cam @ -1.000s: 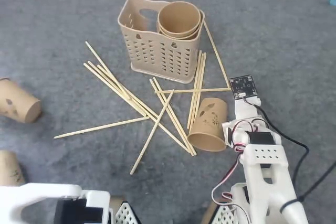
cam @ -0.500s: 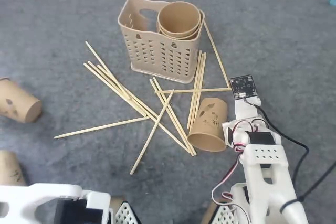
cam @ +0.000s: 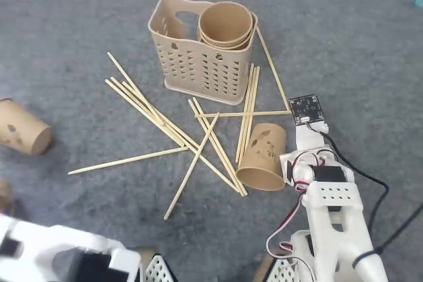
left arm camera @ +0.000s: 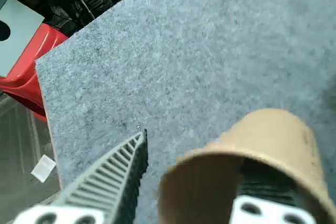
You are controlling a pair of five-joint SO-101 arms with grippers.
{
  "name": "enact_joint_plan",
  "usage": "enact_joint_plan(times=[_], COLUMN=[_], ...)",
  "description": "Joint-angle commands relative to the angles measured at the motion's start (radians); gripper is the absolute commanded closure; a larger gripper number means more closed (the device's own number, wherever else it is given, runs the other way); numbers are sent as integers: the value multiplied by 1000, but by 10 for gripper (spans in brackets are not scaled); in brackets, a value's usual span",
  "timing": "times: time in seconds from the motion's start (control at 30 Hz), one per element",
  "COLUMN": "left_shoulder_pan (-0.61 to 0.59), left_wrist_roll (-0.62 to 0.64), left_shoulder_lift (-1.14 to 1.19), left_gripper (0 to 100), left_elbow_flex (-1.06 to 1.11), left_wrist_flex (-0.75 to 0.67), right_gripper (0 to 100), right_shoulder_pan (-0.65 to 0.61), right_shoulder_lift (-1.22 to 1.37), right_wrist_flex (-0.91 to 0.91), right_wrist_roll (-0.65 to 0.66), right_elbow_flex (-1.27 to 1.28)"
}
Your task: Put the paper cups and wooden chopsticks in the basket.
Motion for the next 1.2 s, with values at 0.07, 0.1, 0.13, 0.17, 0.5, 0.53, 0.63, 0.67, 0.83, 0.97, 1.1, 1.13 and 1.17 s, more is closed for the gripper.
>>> enact_joint_plan(times=[0.07, 0.1, 0.13, 0.17, 0.5, 0.53, 0.63, 0.67, 0.83, 0.97, 1.1, 1.13, 1.17], left_shoulder_pan=[91, 103, 115, 127, 153, 158, 224, 252, 345, 365, 365, 365, 365], left_wrist_roll=[181, 192, 204, 215, 221, 218, 114, 69, 2, 2, 2, 3, 3], left_shoulder_lift=[3, 3, 3, 3, -6, -6, 3, 3, 3, 5, 14, 31, 55], left_gripper=[739, 739, 739, 739, 739, 739, 739, 740, 858, 867, 860, 860, 860], left_elbow_flex=[-38, -53, -70, -96, -564, -596, -644, -641, -593, -579, -553, -545, -542], left_wrist_flex=[-60, -44, -23, 3, 638, 694, 822, 856, 905, 902, 852, 833, 818], right_gripper=[991, 991, 991, 991, 991, 991, 991, 991, 991, 991, 991, 991, 991], right_shoulder_pan=[-4, -4, -4, -4, -4, -4, -4, -4, -1, -1, -1, -1, -1], right_shoulder_lift=[-21, -21, -21, -21, -21, -21, -22, -22, -24, -25, -27, -27, -27], right_wrist_flex=[-13, -13, -13, -13, -15, -15, -15, -15, -13, -12, -12, -12, -12], right_wrist_roll=[20, 20, 20, 20, 21, 21, 21, 21, 21, 21, 21, 21, 21], right_elbow_flex=[-3, -3, -3, -3, -3, -3, -5, -5, -5, -5, -5, -5, -5])
